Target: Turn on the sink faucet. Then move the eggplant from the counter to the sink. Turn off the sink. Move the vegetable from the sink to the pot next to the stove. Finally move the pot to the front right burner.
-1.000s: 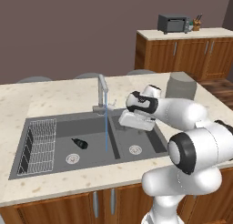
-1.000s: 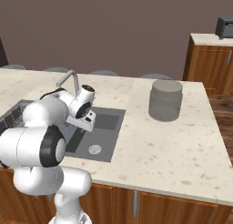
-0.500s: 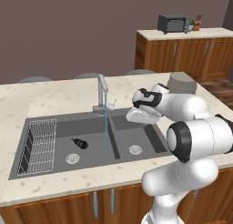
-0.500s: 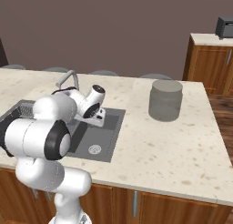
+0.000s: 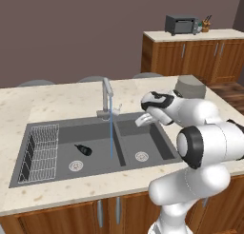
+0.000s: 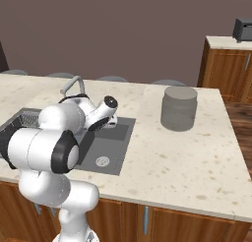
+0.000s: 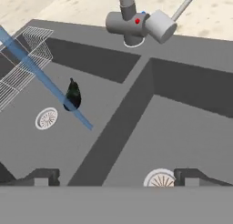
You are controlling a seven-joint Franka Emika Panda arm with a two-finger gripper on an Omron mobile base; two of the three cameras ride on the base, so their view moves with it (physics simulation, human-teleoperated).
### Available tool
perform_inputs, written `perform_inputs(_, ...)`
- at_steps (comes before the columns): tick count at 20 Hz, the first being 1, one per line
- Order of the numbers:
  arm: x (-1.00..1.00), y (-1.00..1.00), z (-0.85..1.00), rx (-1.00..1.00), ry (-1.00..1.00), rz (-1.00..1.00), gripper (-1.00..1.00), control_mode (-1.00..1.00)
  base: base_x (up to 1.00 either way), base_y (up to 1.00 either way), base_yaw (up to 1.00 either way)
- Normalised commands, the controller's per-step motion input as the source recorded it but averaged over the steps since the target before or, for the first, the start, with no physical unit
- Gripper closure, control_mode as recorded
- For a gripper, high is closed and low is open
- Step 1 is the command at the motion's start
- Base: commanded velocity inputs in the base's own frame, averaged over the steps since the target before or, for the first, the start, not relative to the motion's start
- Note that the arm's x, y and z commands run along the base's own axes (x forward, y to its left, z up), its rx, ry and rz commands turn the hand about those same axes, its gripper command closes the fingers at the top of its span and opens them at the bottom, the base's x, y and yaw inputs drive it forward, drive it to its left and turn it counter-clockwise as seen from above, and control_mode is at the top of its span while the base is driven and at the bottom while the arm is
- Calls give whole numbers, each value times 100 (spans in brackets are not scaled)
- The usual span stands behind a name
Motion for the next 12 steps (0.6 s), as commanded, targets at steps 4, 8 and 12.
perform_inputs(4,49,0,0,0,-31,21,-100,-100,0,0,0)
perform_inputs(8,73,0,0,3,-25,24,-100,-100,0,0,0)
perform_inputs(12,57,-3,0,2,-22,21,-100,-100,0,0,0)
